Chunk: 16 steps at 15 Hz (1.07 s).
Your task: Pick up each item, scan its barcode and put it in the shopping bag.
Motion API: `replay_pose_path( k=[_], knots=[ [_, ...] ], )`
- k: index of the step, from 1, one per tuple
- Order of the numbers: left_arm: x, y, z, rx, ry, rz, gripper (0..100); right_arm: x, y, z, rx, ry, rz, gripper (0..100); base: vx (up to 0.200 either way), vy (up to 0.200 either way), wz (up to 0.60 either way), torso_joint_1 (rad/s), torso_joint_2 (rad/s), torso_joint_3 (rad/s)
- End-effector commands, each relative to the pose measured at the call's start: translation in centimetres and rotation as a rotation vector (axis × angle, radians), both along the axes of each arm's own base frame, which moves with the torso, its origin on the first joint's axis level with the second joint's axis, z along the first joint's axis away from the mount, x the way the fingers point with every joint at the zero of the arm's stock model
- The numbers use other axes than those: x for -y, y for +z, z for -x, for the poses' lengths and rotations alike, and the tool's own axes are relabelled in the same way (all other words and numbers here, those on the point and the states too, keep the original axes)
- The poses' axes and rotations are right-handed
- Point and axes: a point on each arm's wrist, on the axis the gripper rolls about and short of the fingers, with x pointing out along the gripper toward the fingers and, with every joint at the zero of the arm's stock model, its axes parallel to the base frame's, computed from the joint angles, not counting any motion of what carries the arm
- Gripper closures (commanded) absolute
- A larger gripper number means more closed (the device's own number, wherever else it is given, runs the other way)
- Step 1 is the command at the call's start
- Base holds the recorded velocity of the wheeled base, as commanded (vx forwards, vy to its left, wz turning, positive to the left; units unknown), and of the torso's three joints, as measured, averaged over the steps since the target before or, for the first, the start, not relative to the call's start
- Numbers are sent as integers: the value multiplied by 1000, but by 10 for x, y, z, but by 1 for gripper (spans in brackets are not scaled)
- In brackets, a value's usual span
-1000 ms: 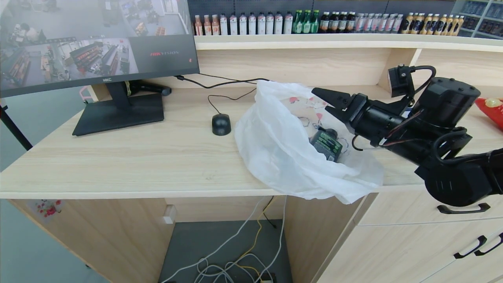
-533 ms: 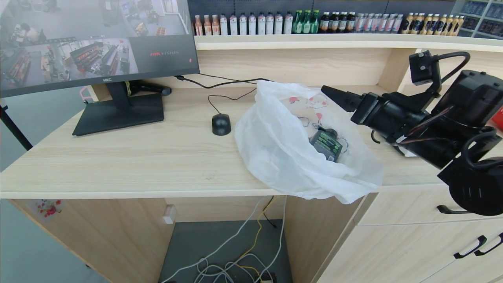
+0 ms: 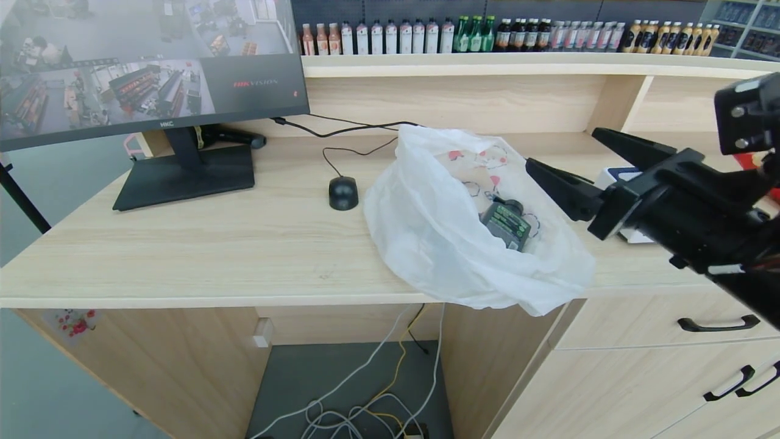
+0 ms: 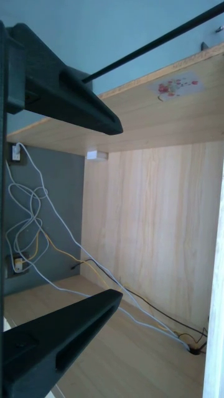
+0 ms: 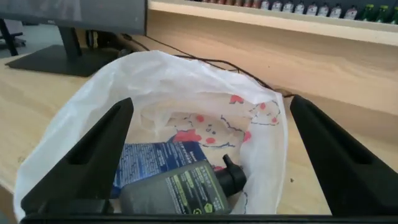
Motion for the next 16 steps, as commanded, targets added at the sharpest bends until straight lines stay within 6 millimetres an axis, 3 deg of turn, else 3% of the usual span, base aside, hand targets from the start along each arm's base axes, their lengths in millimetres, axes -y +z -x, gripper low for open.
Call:
replay_pose_path(
  k=[1,4,7,11,16],
  knots=[
    [0,0,0,0,0,1,0,4,-8,40,8,18,19,0,0,0,0,0,0,0],
    [0,0,0,0,0,-2,0,-2,-3,30,-13,2,-47,0,0,0,0,0,0,0],
    [0,0,0,0,0,3,0,-9,-22,16,-50,-27,-39,0,0,0,0,0,0,0],
    [0,0,0,0,0,7,0,-15,-26,4,-53,-39,-45,0,0,0,0,0,0,0],
    [0,0,0,-1,0,6,0,-9,-37,8,-102,-45,-49,0,0,-200,0,1,0,3]
  ],
)
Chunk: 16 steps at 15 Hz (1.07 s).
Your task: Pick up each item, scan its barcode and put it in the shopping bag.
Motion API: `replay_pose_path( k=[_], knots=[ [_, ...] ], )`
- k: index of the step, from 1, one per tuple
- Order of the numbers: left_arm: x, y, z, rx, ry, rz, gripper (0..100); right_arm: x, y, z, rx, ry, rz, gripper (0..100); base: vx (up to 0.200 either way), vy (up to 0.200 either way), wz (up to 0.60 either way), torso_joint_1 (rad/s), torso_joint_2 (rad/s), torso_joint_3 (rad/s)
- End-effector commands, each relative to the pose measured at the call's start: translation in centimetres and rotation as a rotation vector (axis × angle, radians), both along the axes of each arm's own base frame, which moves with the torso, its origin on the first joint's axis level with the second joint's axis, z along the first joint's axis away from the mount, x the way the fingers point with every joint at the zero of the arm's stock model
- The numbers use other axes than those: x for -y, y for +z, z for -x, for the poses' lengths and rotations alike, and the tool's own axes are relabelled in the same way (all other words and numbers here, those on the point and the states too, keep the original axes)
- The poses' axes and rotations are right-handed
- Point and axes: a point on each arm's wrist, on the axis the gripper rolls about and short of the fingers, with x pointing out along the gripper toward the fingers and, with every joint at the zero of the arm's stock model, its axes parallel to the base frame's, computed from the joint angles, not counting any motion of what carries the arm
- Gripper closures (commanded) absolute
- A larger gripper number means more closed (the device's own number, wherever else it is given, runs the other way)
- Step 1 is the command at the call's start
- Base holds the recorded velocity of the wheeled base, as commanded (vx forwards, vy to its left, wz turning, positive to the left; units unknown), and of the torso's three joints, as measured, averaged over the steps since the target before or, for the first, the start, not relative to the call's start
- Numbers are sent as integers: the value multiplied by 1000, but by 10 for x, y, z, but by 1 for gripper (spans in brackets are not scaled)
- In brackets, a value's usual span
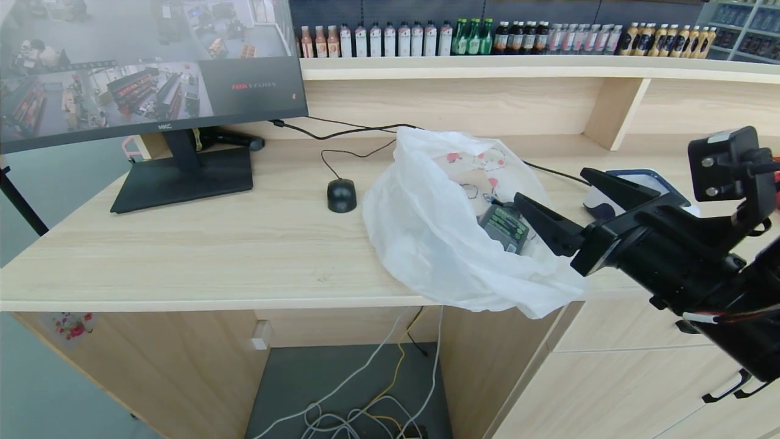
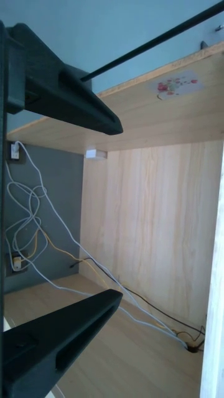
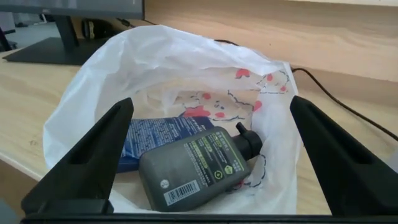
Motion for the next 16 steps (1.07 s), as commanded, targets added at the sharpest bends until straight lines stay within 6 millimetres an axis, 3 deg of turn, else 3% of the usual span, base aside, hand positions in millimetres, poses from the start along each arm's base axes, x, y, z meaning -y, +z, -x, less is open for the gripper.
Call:
replay_pose_path(
  k=[1,8,16],
  knots=[
    [0,0,0,0,1,1,0,4,-8,6,-28,0,13,0,0,-200,0,-2,-2,2],
    [0,0,0,0,0,4,0,8,-17,13,-52,4,30,0,0,-200,0,5,2,3],
    [0,0,0,-2,1,3,0,9,-10,16,-28,6,13,0,0,-200,0,2,0,2]
  ],
)
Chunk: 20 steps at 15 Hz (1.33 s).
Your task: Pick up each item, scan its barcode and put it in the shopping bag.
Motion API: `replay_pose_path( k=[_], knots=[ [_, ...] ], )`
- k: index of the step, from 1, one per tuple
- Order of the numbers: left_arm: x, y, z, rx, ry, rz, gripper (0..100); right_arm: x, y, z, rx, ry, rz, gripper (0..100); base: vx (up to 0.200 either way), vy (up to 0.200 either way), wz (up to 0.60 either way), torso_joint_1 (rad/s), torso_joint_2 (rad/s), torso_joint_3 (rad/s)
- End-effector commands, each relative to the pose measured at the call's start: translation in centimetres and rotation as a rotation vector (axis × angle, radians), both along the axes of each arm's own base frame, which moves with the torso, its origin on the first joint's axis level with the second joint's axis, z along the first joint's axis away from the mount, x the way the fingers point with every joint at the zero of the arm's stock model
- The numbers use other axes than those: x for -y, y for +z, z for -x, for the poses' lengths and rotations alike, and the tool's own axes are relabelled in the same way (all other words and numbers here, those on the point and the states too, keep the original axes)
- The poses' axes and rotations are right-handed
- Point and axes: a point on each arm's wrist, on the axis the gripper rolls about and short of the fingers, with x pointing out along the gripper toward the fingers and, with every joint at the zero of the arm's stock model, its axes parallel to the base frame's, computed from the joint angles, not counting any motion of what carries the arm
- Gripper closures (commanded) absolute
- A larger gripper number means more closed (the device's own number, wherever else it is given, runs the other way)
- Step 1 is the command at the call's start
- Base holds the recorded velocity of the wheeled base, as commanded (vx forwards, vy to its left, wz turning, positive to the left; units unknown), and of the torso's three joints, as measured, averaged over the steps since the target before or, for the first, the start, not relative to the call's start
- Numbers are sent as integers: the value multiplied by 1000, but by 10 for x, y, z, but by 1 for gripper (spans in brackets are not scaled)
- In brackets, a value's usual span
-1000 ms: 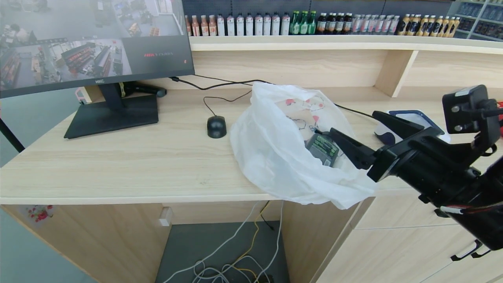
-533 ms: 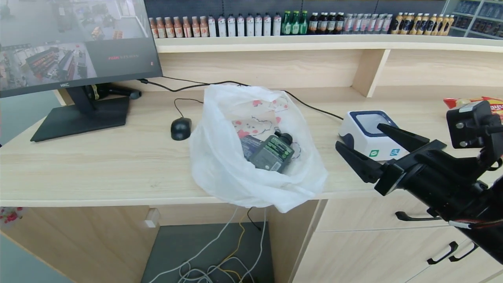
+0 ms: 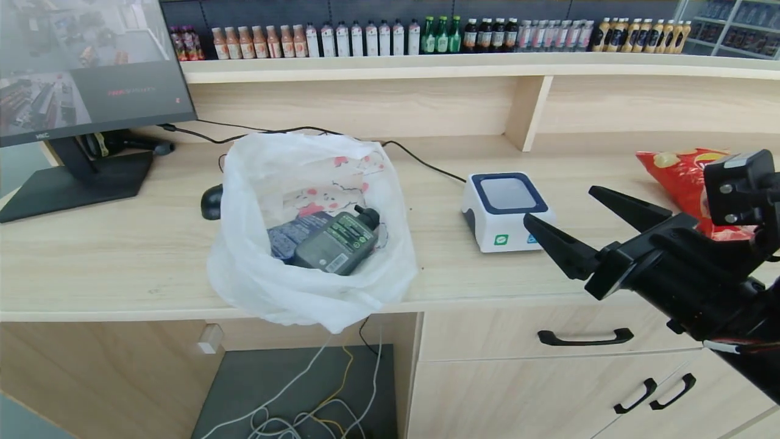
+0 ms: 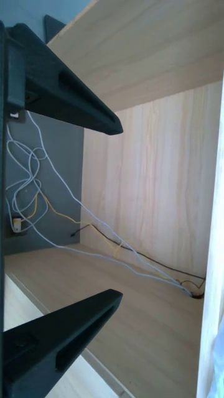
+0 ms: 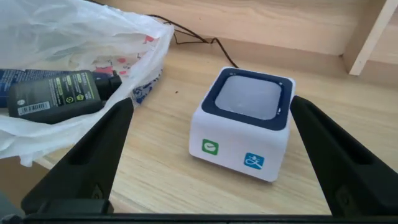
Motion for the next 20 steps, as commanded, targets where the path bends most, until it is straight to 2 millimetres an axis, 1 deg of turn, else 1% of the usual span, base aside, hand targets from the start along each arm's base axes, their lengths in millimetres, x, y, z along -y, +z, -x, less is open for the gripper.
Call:
replay_pose_path(
  k=[1,11,19,20],
  knots=[
    [0,0,0,1,-1,-1,0,1,1,1,4,0,-1,0,0,-200,0,2,-2,2],
    [0,0,0,-1,-1,-1,0,1,6,3,25,1,-10,0,0,-200,0,2,1,1],
    [0,0,0,1,0,-1,0,1,7,3,28,0,-8,0,0,-200,0,2,2,2],
    [0,0,0,1,0,-1,0,2,7,3,28,-1,-8,0,0,0,0,0,0,0]
  ],
)
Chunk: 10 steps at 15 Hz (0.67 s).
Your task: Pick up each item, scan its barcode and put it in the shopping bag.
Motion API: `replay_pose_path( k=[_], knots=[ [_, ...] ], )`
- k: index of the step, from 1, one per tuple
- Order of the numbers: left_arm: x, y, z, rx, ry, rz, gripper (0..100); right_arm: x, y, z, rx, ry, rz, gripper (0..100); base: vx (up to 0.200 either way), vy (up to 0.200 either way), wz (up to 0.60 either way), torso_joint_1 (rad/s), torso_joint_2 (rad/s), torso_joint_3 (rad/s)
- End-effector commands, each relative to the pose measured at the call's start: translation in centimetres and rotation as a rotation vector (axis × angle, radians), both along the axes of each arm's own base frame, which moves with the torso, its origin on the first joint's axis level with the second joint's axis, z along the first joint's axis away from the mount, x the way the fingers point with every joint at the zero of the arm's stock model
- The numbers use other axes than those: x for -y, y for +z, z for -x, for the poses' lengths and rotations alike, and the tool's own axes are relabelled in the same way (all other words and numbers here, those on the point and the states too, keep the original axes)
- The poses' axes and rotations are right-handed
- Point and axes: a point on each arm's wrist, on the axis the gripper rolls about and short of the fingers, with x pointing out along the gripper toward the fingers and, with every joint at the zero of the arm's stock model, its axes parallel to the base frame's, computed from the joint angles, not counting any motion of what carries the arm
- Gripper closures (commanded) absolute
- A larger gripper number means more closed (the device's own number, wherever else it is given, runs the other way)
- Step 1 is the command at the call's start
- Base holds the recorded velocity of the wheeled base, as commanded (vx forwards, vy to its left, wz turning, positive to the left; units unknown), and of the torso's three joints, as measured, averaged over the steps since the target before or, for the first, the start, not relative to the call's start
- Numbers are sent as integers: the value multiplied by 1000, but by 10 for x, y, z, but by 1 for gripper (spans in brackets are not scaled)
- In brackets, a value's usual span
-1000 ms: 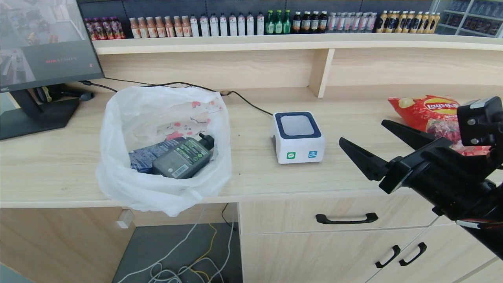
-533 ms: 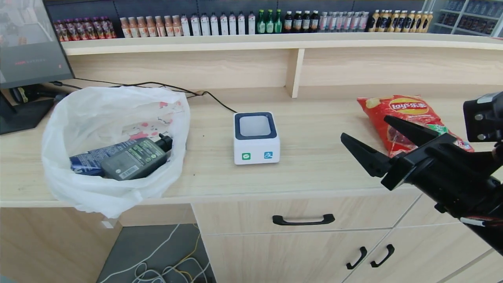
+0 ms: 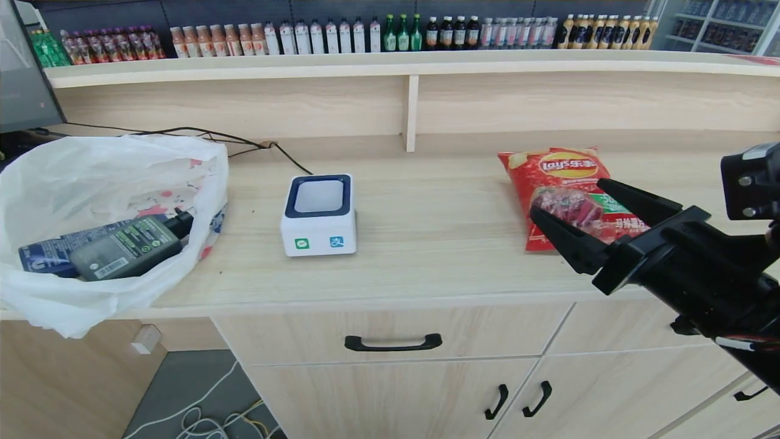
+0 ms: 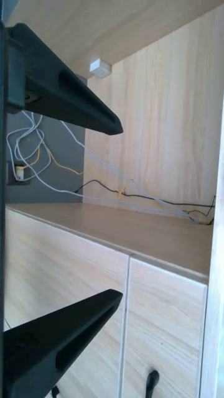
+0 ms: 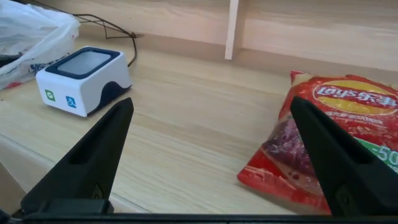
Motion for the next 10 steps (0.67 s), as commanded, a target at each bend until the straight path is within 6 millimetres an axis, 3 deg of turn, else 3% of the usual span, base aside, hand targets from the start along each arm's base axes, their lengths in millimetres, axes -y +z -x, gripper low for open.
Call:
replay_pose_path(
  k=[1,10],
  knots=[
    [0,0,0,1,0,-2,0,0,0,0,0,0,0,0,0,0,0,0,0,0],
    [0,0,0,2,-1,-3,0,5,2,9,20,-4,7,0,0,0,0,0,0,0]
  ],
)
